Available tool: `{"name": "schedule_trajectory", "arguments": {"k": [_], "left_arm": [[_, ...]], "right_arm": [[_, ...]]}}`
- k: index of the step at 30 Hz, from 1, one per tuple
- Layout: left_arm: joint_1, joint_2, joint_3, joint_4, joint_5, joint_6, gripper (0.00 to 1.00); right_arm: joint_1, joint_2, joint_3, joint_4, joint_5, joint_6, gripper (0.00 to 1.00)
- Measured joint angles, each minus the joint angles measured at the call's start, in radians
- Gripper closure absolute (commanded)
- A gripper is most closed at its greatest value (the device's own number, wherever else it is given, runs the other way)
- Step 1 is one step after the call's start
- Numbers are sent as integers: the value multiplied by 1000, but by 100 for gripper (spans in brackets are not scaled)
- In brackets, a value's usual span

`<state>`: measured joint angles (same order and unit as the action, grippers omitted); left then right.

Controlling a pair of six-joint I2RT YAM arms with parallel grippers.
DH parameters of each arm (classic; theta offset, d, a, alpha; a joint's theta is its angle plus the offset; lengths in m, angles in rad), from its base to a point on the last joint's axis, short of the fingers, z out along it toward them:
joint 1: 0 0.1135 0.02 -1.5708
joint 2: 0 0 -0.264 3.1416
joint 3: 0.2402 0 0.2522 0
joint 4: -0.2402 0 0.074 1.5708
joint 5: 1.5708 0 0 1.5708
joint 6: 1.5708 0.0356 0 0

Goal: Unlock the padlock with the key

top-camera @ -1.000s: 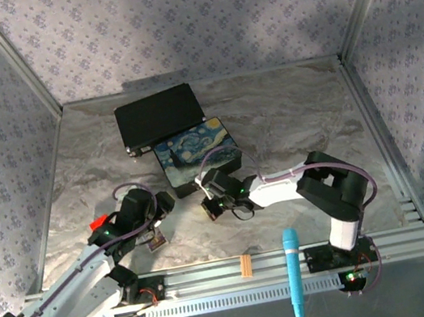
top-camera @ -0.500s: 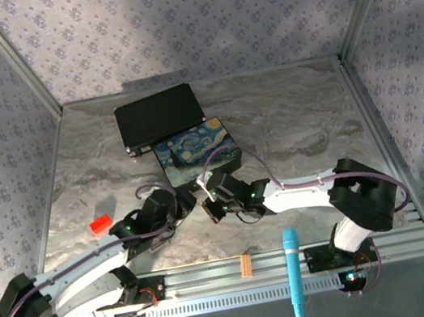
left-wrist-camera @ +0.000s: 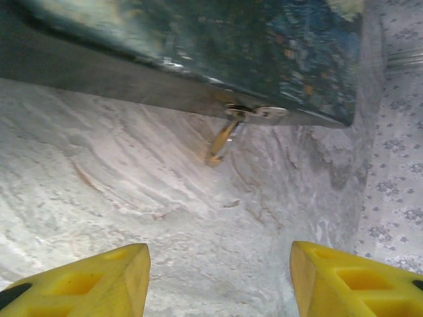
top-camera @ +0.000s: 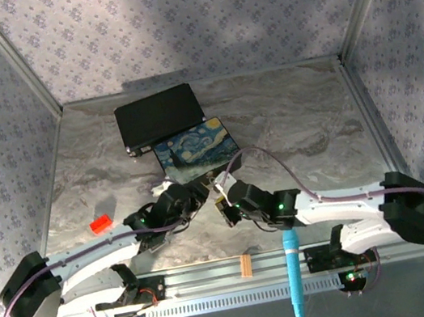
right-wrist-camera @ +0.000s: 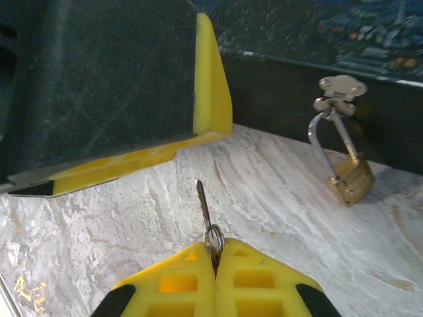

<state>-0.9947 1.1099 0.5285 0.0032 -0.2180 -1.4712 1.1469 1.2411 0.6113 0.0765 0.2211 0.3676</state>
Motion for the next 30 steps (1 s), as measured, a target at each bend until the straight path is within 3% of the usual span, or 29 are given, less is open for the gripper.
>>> {"name": "schedule_trajectory", "arguments": {"k": [14, 20, 30], "left_arm": [[-63, -3, 81, -2, -37, 11, 45], [-74, -3, 85, -4, -41, 15, 46], [-74, 6, 86, -6, -35, 11, 57]], "right_arm": [[13, -191, -46, -26, 30, -63, 98], [18, -169, -45, -44, 30, -93, 98], [23, -107, -22, -52, 57, -99, 98]]}}
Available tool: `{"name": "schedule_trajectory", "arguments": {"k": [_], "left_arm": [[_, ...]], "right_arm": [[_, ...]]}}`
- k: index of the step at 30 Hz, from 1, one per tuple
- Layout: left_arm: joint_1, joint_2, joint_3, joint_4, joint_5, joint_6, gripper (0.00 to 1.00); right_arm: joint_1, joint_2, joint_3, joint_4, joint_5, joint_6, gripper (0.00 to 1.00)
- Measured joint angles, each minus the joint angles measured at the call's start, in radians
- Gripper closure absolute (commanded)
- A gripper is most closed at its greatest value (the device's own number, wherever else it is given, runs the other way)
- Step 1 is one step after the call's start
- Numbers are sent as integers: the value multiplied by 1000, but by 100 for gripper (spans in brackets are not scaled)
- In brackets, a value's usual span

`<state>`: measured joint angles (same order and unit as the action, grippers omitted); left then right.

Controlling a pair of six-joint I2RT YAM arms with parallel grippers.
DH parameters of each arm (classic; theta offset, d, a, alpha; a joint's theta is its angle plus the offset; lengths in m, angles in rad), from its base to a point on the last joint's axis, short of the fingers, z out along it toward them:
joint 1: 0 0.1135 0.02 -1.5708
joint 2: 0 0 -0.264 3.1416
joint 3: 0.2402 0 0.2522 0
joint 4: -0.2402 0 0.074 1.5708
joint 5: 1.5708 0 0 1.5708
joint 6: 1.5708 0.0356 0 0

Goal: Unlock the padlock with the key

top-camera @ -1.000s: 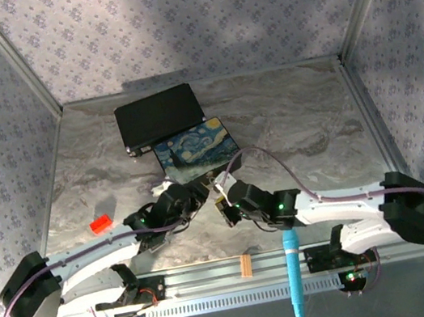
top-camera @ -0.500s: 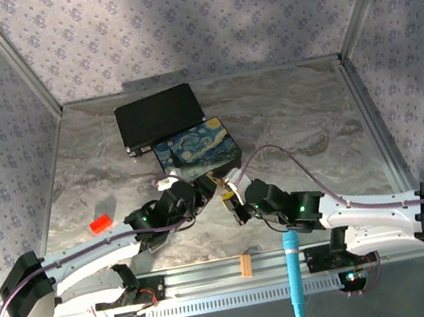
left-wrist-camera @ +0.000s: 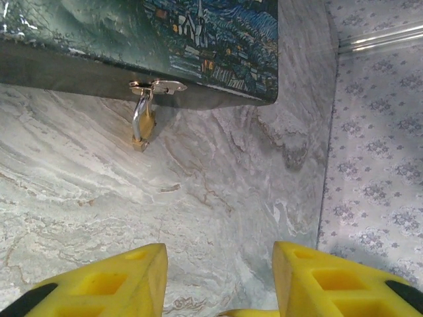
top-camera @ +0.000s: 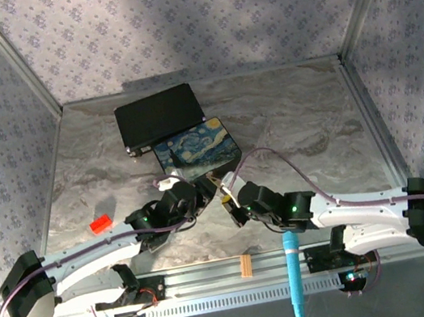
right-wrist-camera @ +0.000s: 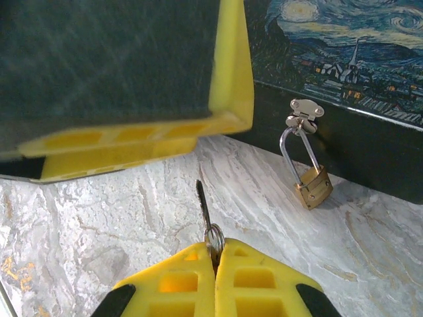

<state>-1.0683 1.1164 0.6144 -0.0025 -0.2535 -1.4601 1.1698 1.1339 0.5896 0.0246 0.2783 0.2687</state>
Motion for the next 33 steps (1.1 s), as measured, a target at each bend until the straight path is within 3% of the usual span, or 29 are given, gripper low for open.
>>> {"name": "schedule_trajectory", "arguments": {"k": [7, 16, 18, 19, 23, 24, 28, 30, 33], "left_arm": [[-21, 43, 14, 0, 22, 0, 67], [-21, 43, 23, -12, 20, -4, 98], [-21, 43, 23, -18, 20, -7, 100], [-21, 43, 23, -21, 21, -8, 100], [-21, 37, 24, -31, 16, -3, 100], [-20, 28, 24, -36, 11, 5, 100], [3, -56, -5, -12, -2, 72, 100], [27, -120, -50, 47, 2, 117, 100], [68, -194, -127, 154, 26, 187, 100]], "right_arm": [[5, 50, 40, 1, 8, -1, 98], [21, 69, 55, 0, 25, -8, 98], [23, 71, 55, -1, 25, -9, 96], [24, 71, 55, -1, 25, -9, 85], [13, 66, 54, 2, 7, 10, 11], [2, 55, 46, 10, -14, 23, 1], [-137, -49, -47, 99, -213, 104, 1], [-260, -89, -114, 204, -351, 199, 2], [-368, -83, -170, 340, -520, 332, 3]]}}
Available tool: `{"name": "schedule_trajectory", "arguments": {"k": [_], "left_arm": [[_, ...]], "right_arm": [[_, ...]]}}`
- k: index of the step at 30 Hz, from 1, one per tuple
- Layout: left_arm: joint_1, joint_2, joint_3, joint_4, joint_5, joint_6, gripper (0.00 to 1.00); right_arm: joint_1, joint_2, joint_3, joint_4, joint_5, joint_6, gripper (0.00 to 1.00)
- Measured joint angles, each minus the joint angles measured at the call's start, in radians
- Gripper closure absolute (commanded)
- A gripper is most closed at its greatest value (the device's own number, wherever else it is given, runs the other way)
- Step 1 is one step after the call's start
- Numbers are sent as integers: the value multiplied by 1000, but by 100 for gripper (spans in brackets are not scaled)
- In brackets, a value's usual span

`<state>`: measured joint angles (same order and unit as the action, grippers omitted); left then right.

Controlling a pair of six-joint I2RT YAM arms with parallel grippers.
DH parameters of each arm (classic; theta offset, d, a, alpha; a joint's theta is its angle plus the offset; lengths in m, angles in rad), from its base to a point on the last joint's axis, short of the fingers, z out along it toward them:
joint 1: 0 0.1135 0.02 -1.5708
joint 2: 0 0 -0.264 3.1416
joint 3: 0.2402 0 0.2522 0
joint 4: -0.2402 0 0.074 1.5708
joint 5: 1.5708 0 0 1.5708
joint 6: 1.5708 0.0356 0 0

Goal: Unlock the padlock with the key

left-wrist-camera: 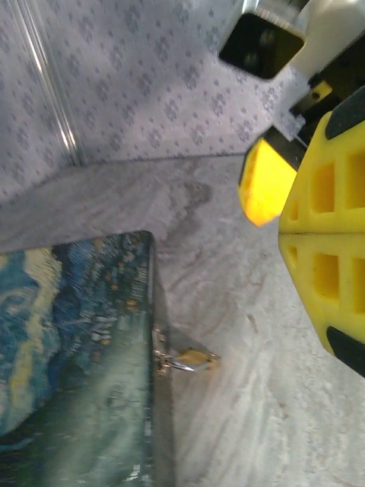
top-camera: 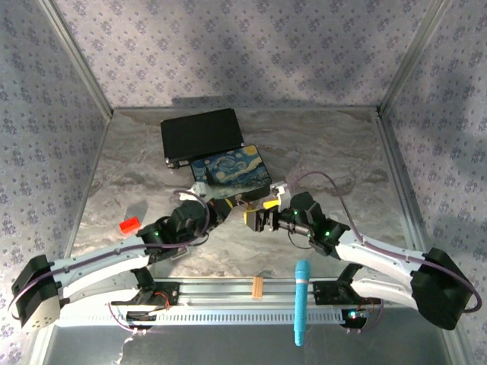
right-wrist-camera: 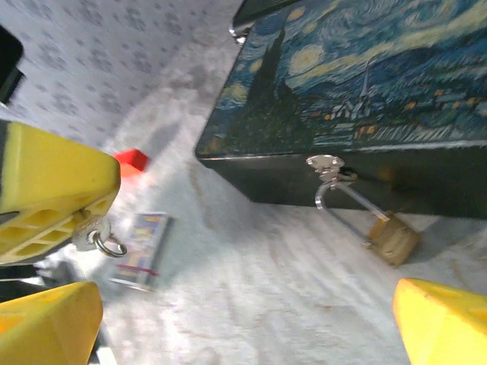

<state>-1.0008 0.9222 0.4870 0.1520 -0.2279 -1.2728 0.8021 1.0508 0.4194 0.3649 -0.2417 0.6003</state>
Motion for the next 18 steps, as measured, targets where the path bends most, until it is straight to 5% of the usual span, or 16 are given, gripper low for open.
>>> {"name": "schedule_trajectory", "arguments": {"k": [8, 18], "left_arm": [[13, -109, -68, 173, 63, 130, 100], [13, -128, -99, 325, 124, 178, 100]], "right_arm": [[-45, 90, 1, 335, -283, 242, 22], [-39, 190, 31, 534, -385, 374, 47]]}}
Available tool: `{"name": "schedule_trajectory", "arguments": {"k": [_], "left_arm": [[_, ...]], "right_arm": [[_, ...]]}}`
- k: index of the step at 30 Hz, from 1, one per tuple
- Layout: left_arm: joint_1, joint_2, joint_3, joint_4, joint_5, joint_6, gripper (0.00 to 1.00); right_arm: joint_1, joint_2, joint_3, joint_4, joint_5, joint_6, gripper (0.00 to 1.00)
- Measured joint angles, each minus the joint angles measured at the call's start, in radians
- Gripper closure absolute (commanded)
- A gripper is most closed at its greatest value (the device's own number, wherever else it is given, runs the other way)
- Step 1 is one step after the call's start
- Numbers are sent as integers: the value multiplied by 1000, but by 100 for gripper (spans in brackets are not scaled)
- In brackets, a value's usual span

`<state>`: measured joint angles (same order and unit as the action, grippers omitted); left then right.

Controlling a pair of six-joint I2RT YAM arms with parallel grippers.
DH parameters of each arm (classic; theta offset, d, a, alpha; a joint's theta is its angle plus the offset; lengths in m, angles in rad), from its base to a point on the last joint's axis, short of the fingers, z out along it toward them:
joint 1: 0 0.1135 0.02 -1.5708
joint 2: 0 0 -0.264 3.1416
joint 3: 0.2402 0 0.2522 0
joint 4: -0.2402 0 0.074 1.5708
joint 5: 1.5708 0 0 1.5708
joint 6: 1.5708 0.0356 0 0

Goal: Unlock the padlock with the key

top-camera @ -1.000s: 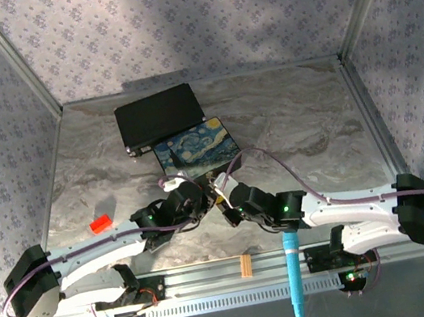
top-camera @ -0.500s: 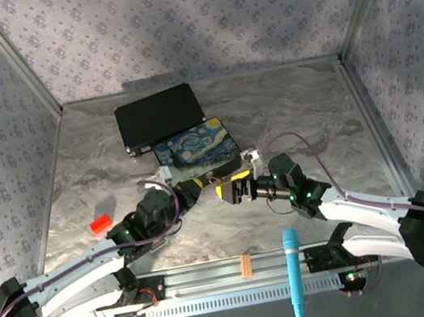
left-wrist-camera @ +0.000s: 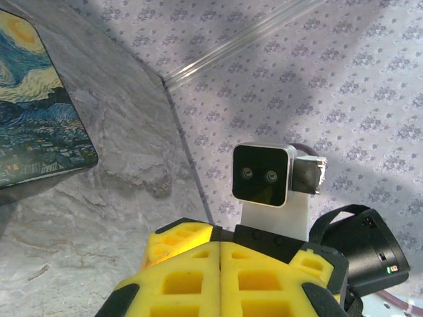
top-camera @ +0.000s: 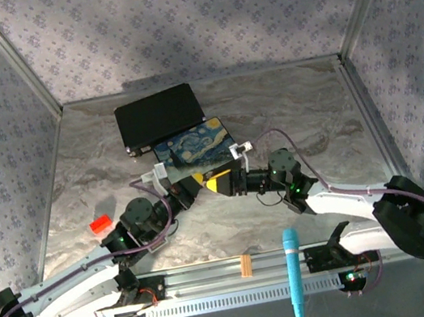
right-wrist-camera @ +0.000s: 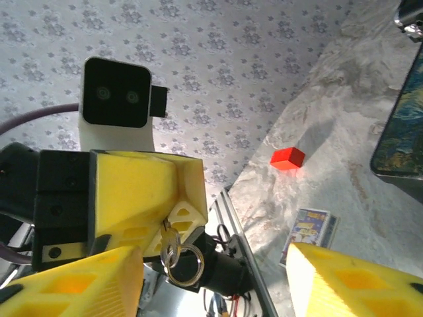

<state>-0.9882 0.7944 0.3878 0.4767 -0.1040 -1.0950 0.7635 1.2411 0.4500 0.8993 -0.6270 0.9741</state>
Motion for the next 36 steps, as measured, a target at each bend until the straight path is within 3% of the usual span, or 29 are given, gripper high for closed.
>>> {"name": "schedule_trajectory", "arguments": {"k": [8, 14, 22, 28, 29, 30, 31, 33, 34, 36], "left_arm": [[0, 19, 0, 29, 14, 6, 100], [0, 21, 0, 43, 14, 6, 100], [0, 32, 0, 50, 14, 7, 100], [-2, 40, 0, 53, 11, 7, 100], [-2, 40, 0, 53, 10, 7, 95], [-2, 39, 0, 52, 9, 10, 78], [-3, 38, 0, 49, 9, 16, 50], [-3, 31, 0, 29, -1, 13, 12], [-3, 23, 0, 13, -10, 13, 2], [-3, 1, 0, -18, -33, 14, 0]], "right_arm": [[14, 0, 10, 37, -17, 24, 66], [16, 3, 13, 50, -17, 29, 88], [16, 6, 13, 59, -16, 33, 80], [16, 18, 13, 67, -10, 33, 99], [16, 18, 12, 68, -9, 33, 100], [16, 17, 10, 70, -6, 36, 100], [15, 15, 6, 70, -4, 35, 100], [12, 2, -10, 63, 5, 29, 100], [5, -12, -23, 52, 10, 25, 100], [-15, -41, -50, 29, 14, 15, 100]]}}
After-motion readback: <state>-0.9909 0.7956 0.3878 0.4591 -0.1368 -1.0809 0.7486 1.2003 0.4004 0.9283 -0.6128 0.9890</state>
